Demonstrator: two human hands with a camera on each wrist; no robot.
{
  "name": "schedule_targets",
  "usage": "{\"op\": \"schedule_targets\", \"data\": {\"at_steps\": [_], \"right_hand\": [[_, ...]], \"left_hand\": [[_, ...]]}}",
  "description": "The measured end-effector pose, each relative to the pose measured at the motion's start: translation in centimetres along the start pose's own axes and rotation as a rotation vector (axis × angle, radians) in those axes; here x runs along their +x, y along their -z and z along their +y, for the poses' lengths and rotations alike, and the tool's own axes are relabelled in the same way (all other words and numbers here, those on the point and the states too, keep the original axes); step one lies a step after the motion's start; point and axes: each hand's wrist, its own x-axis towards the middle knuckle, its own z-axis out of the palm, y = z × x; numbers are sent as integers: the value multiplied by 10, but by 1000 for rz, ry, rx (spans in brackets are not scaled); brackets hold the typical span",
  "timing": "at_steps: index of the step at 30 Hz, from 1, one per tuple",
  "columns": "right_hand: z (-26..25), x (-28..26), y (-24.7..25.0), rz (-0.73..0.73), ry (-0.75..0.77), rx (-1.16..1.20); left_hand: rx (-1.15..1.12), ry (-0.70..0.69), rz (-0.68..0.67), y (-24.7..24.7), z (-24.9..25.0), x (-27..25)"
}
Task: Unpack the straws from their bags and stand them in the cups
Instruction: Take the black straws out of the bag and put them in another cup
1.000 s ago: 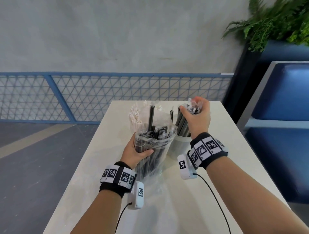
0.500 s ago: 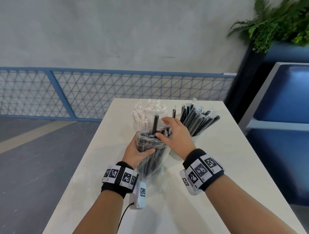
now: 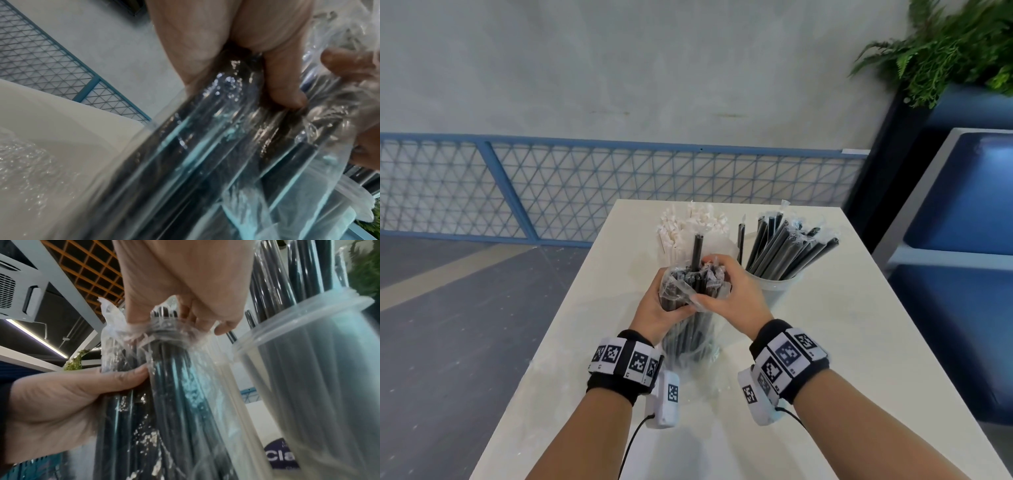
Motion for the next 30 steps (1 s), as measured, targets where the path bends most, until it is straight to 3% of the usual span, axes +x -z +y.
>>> {"op": "schedule_targets", "data": {"at_steps": [6,10,21,25,28,30], "right_hand": [[3,-5,-18,118,-94,63],[-1,-6,-18,92,-213,104],[-32,12,13,224,-183,516],[-41,26,28,381,-192,652],[-39,29,28,409,-214,656],[-36,25,24,350,-193,576]], "left_hand": [[25,9,-4,2,3,-1],[42,22,-22,1,2,0],[123,87,85,8,-4,5],[142,97,129,7,-6,8],[130,88,142,6,-8,10],[129,82,143,4,-8,10]]}}
